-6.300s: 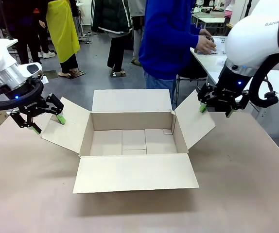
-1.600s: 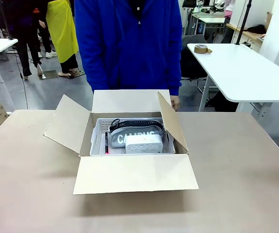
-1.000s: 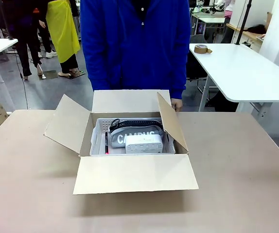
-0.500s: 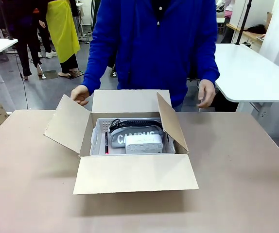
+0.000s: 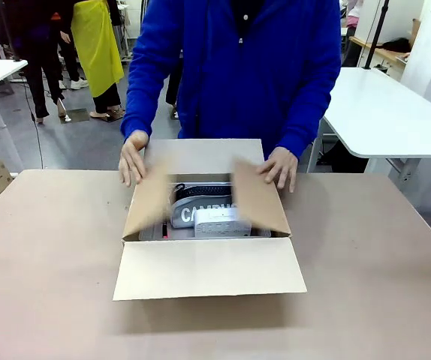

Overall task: Pack the gift set into the box.
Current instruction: Press and hold the closed box until the human finishes sealing it.

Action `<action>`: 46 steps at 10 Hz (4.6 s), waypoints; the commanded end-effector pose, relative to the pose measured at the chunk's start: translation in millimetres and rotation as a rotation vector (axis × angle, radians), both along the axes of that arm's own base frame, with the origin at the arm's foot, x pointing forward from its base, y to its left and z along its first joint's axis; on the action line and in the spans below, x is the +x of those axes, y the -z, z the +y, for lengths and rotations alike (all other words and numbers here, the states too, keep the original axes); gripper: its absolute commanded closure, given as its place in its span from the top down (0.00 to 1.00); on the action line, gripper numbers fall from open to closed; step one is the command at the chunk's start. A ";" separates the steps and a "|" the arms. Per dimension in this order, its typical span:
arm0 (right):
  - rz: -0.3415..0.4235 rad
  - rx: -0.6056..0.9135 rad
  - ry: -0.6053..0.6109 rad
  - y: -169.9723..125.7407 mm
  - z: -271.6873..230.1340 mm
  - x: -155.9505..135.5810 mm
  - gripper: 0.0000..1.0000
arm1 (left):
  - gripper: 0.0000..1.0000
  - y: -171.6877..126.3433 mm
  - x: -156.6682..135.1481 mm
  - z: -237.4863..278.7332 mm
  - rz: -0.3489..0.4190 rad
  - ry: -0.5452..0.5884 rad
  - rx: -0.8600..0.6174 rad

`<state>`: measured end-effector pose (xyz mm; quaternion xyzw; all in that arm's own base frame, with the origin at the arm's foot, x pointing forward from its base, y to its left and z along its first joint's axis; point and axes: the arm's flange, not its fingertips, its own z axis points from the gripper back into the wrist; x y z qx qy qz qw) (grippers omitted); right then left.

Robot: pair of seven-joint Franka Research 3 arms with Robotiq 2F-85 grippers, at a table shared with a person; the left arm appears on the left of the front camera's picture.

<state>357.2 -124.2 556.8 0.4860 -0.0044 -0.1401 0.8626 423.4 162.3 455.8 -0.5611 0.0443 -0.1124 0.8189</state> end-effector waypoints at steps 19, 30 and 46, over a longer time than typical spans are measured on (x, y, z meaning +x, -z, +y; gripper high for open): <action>0.006 -0.013 0.001 0.7 1.2 -2.4 1.00 | 1.00 -0.5 -2.9 -0.7 -0.006 -0.001 0.008; -0.269 -0.393 -0.322 -8.0 85.1 64.3 1.00 | 1.00 -32.4 6.2 -82.0 -0.474 0.261 0.088; -1.290 -0.075 -0.876 81.8 341.4 92.5 1.00 | 1.00 8.7 16.3 -295.6 -1.418 0.524 -0.574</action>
